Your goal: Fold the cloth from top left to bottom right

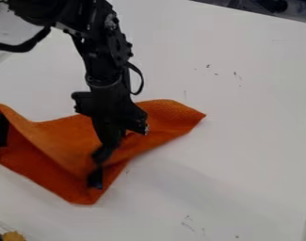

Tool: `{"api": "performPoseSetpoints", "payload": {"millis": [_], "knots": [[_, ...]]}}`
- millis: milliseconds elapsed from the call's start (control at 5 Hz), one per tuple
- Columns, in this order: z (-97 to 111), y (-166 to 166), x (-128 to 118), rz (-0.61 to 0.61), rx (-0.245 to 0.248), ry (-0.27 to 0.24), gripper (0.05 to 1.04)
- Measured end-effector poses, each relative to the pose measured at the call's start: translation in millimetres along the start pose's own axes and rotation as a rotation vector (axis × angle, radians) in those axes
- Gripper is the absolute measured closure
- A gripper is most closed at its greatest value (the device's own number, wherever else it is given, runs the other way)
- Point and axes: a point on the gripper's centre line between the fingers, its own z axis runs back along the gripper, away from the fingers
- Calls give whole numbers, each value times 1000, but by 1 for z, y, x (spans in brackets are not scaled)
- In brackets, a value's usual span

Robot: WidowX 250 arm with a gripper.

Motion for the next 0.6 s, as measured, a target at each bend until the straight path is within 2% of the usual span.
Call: {"api": "performPoseSetpoints", "payload": {"millis": [200, 400, 600], "knots": [[-6, -27, -23, 69, -69, 91, 577], [-2, -31, -23, 39, -40, 88, 268], [-1, -36, -20, 9, -13, 67, 75]]}}
